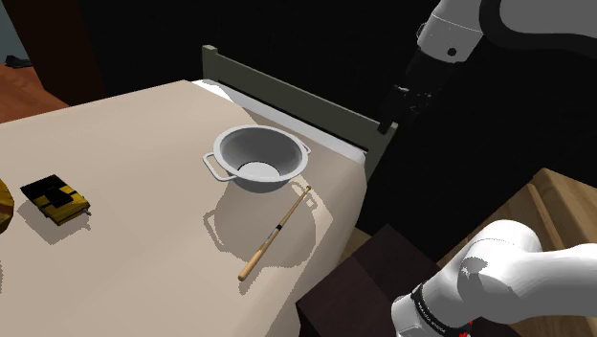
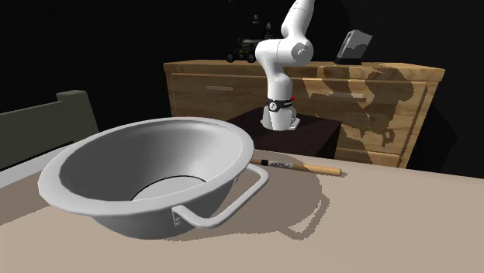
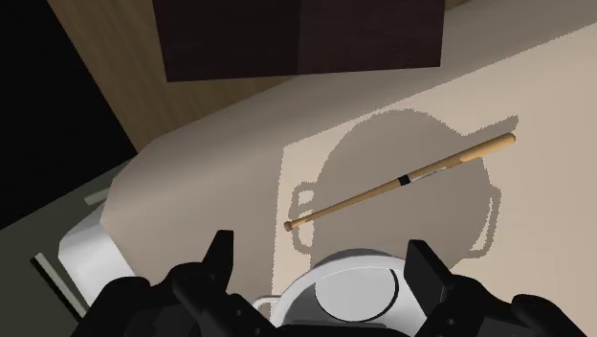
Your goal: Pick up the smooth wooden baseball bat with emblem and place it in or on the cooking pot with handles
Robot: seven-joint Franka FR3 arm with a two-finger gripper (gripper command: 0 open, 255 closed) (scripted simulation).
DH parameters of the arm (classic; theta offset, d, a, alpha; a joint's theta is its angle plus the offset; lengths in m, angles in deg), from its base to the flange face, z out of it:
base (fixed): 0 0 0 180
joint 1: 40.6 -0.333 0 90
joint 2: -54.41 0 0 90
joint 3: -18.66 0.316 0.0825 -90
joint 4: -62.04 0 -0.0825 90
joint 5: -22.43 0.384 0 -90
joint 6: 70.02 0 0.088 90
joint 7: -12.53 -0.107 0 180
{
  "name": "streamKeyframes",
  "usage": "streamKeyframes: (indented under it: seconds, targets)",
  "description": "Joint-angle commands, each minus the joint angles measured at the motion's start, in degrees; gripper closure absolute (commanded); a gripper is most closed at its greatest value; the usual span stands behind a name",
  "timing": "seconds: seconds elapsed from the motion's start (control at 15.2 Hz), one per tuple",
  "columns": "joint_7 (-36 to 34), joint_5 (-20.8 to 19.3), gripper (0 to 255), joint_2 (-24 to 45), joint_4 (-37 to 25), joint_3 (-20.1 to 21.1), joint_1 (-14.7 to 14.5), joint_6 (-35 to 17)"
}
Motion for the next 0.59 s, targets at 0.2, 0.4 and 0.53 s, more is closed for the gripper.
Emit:
streamKeyframes:
  seconds: [0.2, 0.4, 0.53]
  targets:
    - [-6.9, 2.0, 0, 0.3, 4.7, 2.9, 1.1, -4.4]
    - [-13.7, 4.2, 0, 1.5, 8.7, 5.9, 2.0, -9.0]
    - [-18.3, 5.5, 0, 2.9, 10.9, 8.0, 2.6, -12.3]
